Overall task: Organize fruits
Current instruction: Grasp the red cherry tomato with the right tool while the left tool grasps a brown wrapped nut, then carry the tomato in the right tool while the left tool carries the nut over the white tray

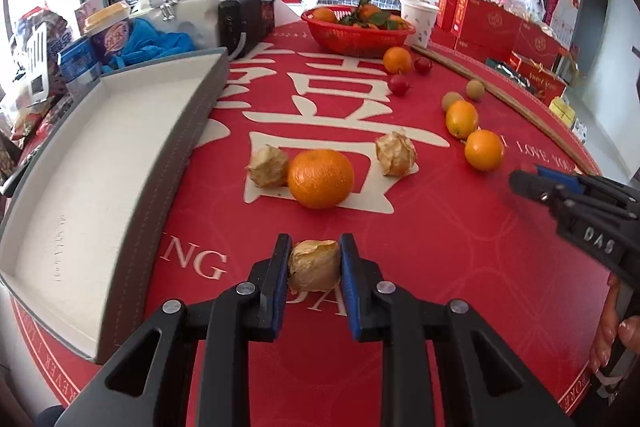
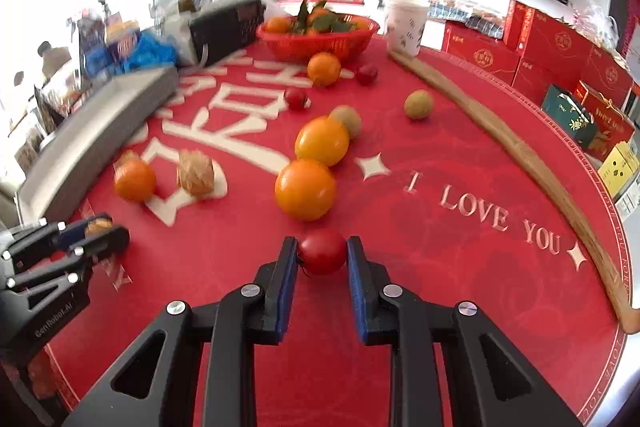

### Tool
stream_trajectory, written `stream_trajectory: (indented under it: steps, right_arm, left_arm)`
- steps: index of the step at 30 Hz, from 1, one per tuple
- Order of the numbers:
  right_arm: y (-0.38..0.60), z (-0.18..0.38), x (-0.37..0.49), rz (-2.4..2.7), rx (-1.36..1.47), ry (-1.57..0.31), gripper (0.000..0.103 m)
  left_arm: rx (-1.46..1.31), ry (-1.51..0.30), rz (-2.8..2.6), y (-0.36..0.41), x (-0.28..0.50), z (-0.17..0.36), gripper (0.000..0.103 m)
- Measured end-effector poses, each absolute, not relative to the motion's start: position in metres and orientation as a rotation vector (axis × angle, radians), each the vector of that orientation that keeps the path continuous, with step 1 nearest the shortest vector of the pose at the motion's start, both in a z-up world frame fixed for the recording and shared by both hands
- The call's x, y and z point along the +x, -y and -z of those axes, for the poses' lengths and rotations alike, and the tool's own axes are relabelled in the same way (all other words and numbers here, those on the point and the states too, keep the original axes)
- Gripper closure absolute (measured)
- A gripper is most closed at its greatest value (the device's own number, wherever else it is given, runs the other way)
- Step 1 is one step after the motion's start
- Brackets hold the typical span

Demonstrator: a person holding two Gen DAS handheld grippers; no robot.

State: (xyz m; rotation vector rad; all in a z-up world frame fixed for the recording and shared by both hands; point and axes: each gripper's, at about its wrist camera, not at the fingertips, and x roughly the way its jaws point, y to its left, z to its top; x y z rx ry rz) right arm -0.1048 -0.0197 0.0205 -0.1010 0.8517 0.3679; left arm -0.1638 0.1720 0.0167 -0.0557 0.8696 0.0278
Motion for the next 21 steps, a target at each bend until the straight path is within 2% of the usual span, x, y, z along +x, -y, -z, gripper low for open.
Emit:
stream_trajectory:
  steps: [13, 21]
  right_arm:
    - [0.006, -0.047, -0.093, -0.404, 0.01, -0.809, 0.078]
    - [-0.084, -0.075, -0.07, -0.565, 0.02, -0.811, 0.078]
  left_arm:
    - [-0.101, -0.754, 0.0, -0.202, -0.11, -0.056, 0.077]
    - [-0.119, -0.689, -0.161, -0.267, -0.12, -0.067, 0.077]
